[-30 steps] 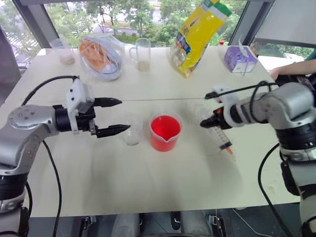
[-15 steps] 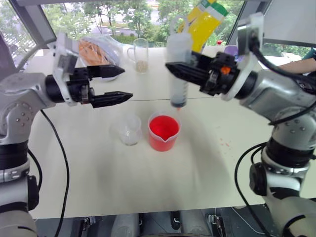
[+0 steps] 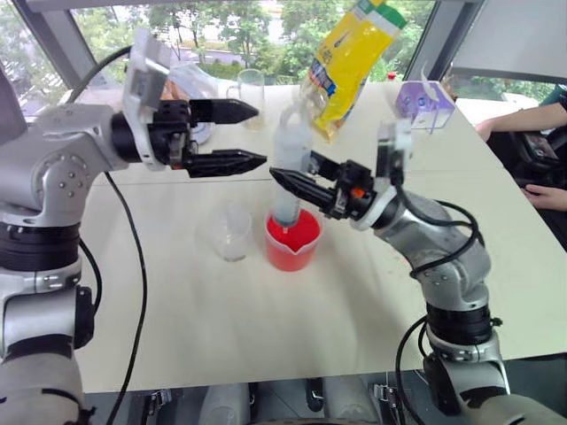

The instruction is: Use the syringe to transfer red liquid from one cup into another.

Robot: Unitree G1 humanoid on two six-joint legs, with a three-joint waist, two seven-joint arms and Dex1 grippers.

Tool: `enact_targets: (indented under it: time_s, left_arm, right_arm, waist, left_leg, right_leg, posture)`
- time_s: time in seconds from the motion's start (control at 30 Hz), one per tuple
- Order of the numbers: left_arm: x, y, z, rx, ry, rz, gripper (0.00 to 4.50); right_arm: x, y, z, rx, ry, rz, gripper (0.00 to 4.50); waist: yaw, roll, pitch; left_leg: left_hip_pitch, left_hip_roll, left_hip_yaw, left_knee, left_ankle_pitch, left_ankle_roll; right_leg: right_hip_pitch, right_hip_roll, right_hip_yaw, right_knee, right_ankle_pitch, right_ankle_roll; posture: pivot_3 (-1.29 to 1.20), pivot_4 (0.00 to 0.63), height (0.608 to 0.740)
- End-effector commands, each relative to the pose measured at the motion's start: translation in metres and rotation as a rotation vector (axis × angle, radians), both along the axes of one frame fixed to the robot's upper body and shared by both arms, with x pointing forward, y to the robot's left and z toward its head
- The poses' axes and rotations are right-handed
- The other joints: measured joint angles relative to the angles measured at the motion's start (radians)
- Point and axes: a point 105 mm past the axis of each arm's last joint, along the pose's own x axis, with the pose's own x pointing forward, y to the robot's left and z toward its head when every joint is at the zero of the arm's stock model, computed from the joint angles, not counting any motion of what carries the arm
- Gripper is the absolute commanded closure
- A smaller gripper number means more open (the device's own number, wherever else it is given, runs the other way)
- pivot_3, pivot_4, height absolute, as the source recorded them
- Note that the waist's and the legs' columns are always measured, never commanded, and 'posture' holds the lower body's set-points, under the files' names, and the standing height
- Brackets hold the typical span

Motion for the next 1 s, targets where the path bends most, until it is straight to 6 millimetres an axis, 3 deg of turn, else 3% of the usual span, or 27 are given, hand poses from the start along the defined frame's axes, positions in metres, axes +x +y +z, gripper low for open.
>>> enact_targets:
  time_s: [0.03, 0.43, 0.77, 0.87, 1.0]
  left_arm:
    - [-0.006, -0.007, 0.008, 0.012, -0.045, -0.045, 0.00]
    - [-0.010, -0.019, -0.010, 0.045, -0.001, -0.129, 0.00]
    - [-0.013, -0.024, -0.013, 0.035, 0.020, -0.173, 0.00]
    - [-0.013, -0.030, -0.013, 0.023, 0.028, -0.193, 1.29]
    - [-0.016, -0.034, -0.014, 0.025, 0.033, -0.215, 3.42]
  right_arm:
    - [-0.005, 0.003, -0.002, -0.005, -0.066, -0.001, 3.09]
    - [0.001, 0.003, -0.011, -0.027, -0.061, -0.035, 3.09]
    - [0.001, 0.003, -0.012, -0.047, -0.061, -0.031, 3.09]
    - [0.000, 0.003, -0.012, -0.054, -0.062, -0.028, 3.09]
    - [-0.001, 0.003, -0.013, -0.062, -0.061, -0.027, 3.09]
  waist:
    - [0.000, 0.000, 0.000]
    - [0.001, 0.000, 0.000]
    - [0.002, 0.000, 0.000]
    - [0.003, 0.000, 0.000]
    - [0.001, 0.000, 0.000]
  left_leg:
    - [0.000, 0.000, 0.000, 0.000, 0.000, 0.000]
    - [0.000, 0.000, 0.000, 0.000, 0.001, -0.001]
    - [0.000, 0.000, 0.000, 0.000, 0.001, -0.001]
    - [0.000, 0.000, 0.000, 0.000, 0.001, -0.001]
    - [0.000, 0.000, -0.001, 0.000, 0.001, -0.001]
  right_leg:
    - [0.000, 0.000, 0.000, 0.000, 0.000, 0.000]
    - [0.000, 0.000, 0.000, 0.000, 0.000, 0.000]
    - [0.000, 0.000, 0.000, 0.000, 0.000, 0.000]
    - [0.000, 0.000, 0.000, 0.000, 0.000, 0.000]
    - [0.000, 0.000, 0.000, 0.000, 0.000, 0.000]
  posture:
    - [0.00, 0.150, 0.740]
    - [0.00, 0.150, 0.740]
    - [0.00, 0.150, 0.740]
    - [0.00, 0.150, 0.740]
    - [0.00, 0.150, 0.740]
